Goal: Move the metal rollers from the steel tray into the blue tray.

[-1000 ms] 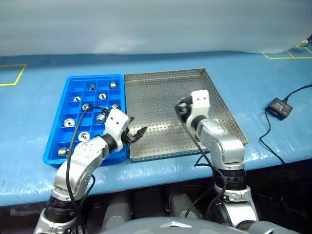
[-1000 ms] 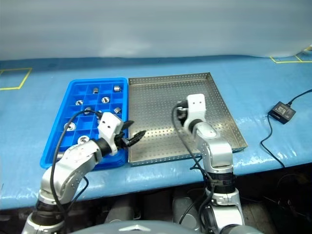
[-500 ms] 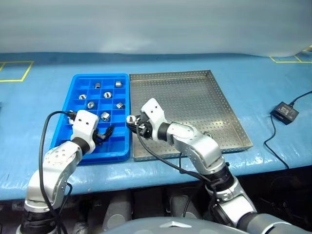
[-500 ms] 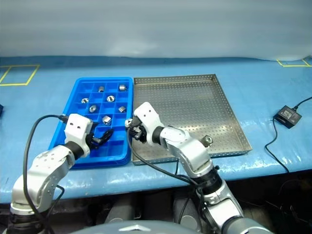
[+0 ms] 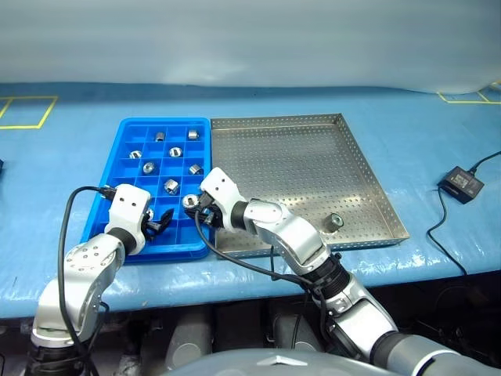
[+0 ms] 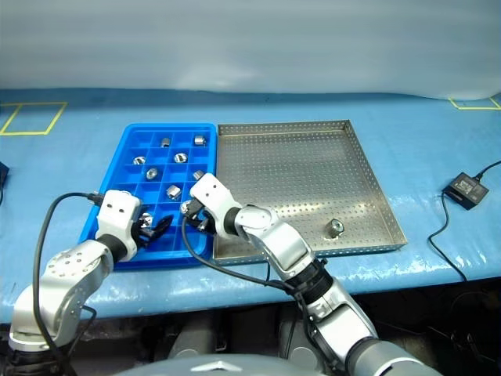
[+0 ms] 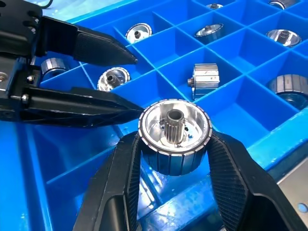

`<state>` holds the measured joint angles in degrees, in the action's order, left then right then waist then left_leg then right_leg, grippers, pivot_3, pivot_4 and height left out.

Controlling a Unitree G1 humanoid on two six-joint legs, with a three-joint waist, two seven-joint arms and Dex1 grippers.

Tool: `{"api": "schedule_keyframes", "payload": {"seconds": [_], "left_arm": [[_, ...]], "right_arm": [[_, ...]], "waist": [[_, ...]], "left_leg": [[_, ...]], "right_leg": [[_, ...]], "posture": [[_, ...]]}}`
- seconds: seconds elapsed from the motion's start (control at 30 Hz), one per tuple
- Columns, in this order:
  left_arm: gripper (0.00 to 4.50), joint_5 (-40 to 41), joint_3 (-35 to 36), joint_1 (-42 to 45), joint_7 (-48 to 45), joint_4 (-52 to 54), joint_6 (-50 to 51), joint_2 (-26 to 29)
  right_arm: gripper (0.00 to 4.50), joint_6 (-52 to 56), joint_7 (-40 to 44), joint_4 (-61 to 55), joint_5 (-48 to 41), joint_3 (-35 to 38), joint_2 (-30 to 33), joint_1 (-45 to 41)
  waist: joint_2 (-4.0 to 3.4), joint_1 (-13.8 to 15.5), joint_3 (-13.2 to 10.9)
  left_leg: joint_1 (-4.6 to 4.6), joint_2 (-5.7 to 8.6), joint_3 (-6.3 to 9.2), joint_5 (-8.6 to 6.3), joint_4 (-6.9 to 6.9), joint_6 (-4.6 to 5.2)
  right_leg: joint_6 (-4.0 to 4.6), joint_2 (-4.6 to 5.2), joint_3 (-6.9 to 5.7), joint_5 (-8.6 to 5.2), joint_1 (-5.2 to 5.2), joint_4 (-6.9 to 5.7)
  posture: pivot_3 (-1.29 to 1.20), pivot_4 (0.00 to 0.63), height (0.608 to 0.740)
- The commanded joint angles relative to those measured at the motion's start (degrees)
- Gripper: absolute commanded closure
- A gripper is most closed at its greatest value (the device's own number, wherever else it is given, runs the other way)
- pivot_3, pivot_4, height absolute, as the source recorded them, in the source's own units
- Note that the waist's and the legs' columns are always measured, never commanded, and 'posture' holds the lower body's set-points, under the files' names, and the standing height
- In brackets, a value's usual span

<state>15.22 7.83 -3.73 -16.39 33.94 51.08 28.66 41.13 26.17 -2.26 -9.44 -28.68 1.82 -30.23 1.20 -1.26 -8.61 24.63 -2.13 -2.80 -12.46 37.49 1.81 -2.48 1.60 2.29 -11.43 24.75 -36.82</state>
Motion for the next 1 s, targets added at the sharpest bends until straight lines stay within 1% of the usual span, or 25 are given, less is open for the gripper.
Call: {"api": "schedule_keyframes", "payload": {"seconds": [0.03,0.2,0.27,0.3,0.33,0.5,0.73,0.87,1.0], "left_arm": [[1.14,0.78,-0.69,1.14,-0.93,2.45,-1.09,-0.42],[1.14,1.62,-2.60,3.00,-1.81,1.42,-2.49,-2.00],[1.14,1.38,-3.36,3.46,-1.83,0.47,-2.81,-2.32],[1.14,1.29,-3.55,3.58,-1.89,0.15,-2.94,-2.36],[1.14,1.23,-3.66,3.72,-1.96,-0.10,-3.04,-2.37],[1.14,0.98,-2.84,3.84,-1.87,-0.64,-3.17,-2.05],[1.14,1.80,-1.97,2.04,-2.27,0.50,-3.85,-2.50],[1.14,2.62,-3.20,2.46,-3.08,0.99,-4.99,-3.45],[1.14,4.01,-4.13,2.49,-4.76,1.32,-6.42,-4.16]], "right_arm": [[2.80,-2.52,-0.76,-3.21,0.30,2.77,-0.13,0.35],[2.80,1.10,-0.02,-11.03,-2.67,6.83,1.86,3.26],[2.04,1.47,1.02,-13.04,-3.01,6.74,3.18,4.13],[1.82,1.54,0.86,-13.17,-2.69,6.37,3.33,4.15],[1.48,1.46,0.64,-13.18,-2.35,5.78,3.32,4.16],[1.48,0.93,0.31,-12.53,-1.70,3.82,2.50,3.59],[1.48,1.00,-1.11,-11.25,-0.29,4.71,2.34,2.68],[1.48,4.08,-1.29,-13.33,0.50,5.73,5.48,3.39],[1.48,8.09,1.26,-17.57,-2.12,6.25,9.36,5.92]], "waist": [[0.00,0.01,0.00],[0.01,0.05,0.00],[0.00,-0.15,0.00],[0.00,-0.37,0.00],[0.00,-0.68,0.00],[0.00,-1.17,0.00],[0.01,-0.73,0.00],[0.01,-0.31,0.00],[0.02,-0.16,0.01]], "left_leg": [[0.01,0.00,0.00,0.00,0.00,0.00],[0.06,0.03,0.00,-0.01,0.00,0.00],[0.05,0.03,0.00,-0.01,0.00,0.00],[0.04,0.02,0.00,-0.01,0.00,0.00],[0.01,0.01,-0.01,-0.01,0.00,0.00],[-0.02,-0.05,-0.02,0.00,0.00,0.00],[0.02,0.00,-0.03,0.00,0.00,0.00],[0.01,0.00,-0.01,0.00,0.01,0.00],[0.04,0.02,-0.02,-0.01,0.00,0.00]], "right_leg": [[0.00,0.00,0.00,0.00,0.01,0.00],[0.00,0.03,0.01,0.00,0.01,0.02],[0.00,0.02,0.01,0.00,0.00,0.01],[0.00,0.02,0.00,0.00,0.01,0.00],[0.01,0.00,0.01,0.00,0.00,0.00],[0.02,-0.10,0.01,-0.02,0.02,-0.04],[0.01,-0.01,0.02,-0.01,0.01,0.00],[0.02,0.00,0.00,-0.01,-0.01,0.00],[0.03,0.02,0.01,-0.01,0.01,0.01]], "posture": [[0.03,0.150,0.740],[0.00,0.150,0.740],[-0.02,0.150,0.740],[-0.02,0.150,0.740],[-0.02,0.150,0.740],[-0.01,0.150,0.740],[0.01,0.150,0.740],[0.01,0.150,0.740],[0.01,0.150,0.740]]}}
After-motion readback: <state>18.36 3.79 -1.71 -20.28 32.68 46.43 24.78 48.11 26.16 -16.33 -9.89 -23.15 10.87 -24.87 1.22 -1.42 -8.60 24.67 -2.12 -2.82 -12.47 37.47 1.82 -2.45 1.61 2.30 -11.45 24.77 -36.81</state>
